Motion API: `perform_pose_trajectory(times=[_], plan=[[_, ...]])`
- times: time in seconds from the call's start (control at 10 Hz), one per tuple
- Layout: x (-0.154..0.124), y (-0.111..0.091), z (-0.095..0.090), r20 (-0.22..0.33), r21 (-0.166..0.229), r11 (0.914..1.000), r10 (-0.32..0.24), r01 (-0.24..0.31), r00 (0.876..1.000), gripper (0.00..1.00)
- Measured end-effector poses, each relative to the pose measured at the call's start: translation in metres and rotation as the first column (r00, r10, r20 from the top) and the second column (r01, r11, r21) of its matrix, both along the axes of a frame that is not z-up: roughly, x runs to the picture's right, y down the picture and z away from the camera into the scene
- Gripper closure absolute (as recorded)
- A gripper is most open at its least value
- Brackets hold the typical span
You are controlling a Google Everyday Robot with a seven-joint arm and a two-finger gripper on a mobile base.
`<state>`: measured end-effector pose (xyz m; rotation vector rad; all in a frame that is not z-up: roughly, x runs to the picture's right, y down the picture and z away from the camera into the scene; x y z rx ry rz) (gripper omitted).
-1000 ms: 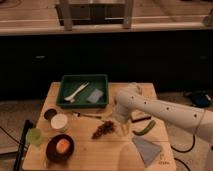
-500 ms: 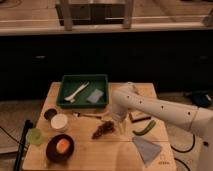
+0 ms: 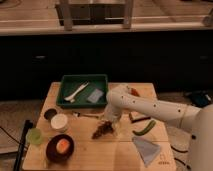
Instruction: Place grapes in table surface
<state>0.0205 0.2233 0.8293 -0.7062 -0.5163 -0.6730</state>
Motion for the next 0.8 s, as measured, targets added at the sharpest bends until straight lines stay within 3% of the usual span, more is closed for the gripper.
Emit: perform_pose_trajectory(times=[0.3, 0.5, 0.6, 0.8], plan=[[-0.0056, 0.0114, 0.0083, 0.021, -0.035, 0.9993, -0.014, 0.015, 1.0, 0.55], [-0.0054, 0.0105, 0.009, 0.025, -0.037, 0.9992, -0.009, 0.01, 1.0, 0.72], [-0.0055, 0.01, 0.0089, 0.025, -0.036, 0.9993, -0.011, 0.012, 1.0, 0.85], [-0.0043, 0.0094, 0.0085, 0.024, -0.036, 0.9993, -0.012, 0.013, 1.0, 0.99]])
